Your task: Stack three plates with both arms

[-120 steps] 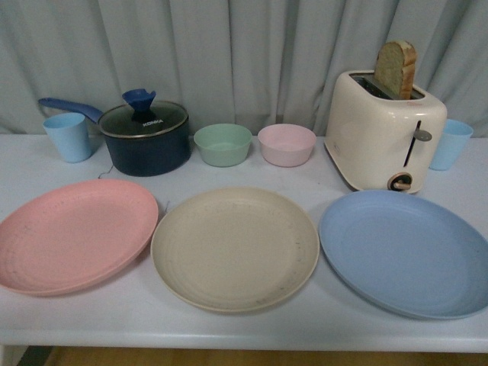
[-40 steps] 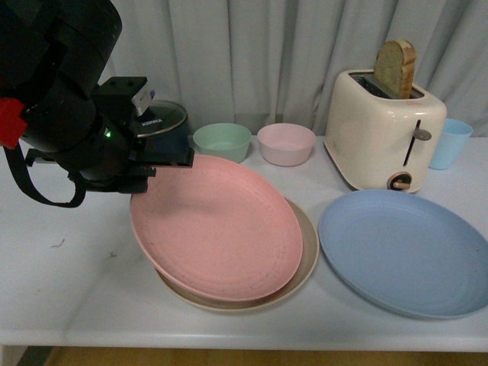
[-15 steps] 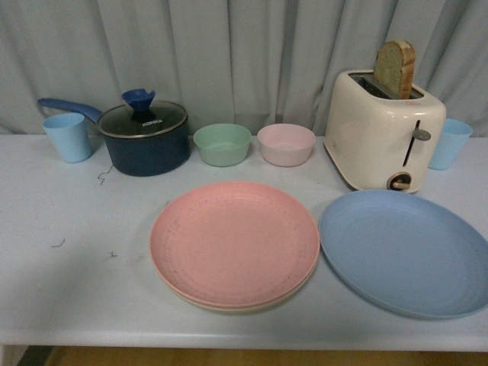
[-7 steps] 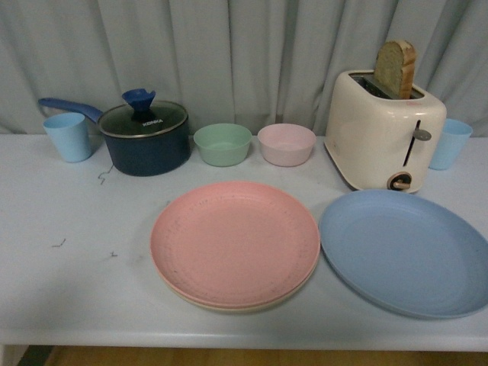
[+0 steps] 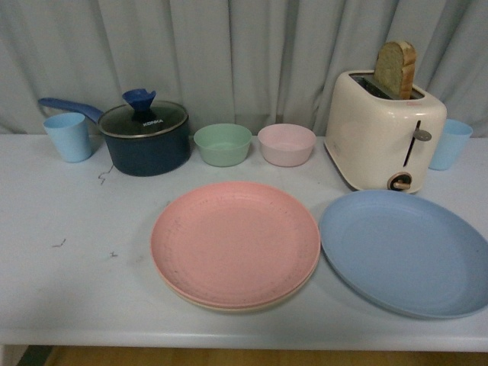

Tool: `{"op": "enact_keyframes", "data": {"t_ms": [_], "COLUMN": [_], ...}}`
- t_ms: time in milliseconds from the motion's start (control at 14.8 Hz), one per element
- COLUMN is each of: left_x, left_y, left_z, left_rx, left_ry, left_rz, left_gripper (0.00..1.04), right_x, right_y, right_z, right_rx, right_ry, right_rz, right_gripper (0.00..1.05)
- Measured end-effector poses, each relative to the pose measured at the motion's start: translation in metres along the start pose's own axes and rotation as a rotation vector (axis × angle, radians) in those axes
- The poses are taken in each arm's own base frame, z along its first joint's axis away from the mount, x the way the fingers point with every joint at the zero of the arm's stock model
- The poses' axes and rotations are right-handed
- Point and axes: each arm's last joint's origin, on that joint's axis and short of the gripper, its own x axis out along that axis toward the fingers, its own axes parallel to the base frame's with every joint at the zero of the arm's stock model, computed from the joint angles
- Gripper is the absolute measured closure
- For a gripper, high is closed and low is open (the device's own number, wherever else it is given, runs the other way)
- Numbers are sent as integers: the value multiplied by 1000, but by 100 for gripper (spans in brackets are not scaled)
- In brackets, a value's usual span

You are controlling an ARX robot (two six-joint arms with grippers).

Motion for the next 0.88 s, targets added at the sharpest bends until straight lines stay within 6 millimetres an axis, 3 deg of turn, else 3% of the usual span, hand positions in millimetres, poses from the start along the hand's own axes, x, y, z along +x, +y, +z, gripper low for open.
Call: {"op": "enact_keyframes", "data": {"t_ms": [877], "left_x": [-24], "left_y": [0], "left_z": [-4], "left_rx": [-1], "left_ry": [22], "left_rz": [1], "left_gripper": [103], "right_x": [0], "right_y": [0], "right_z": [0], "right_rx": [0], "right_ry": [0], "right_rz": [0], "right_gripper": [6]}}
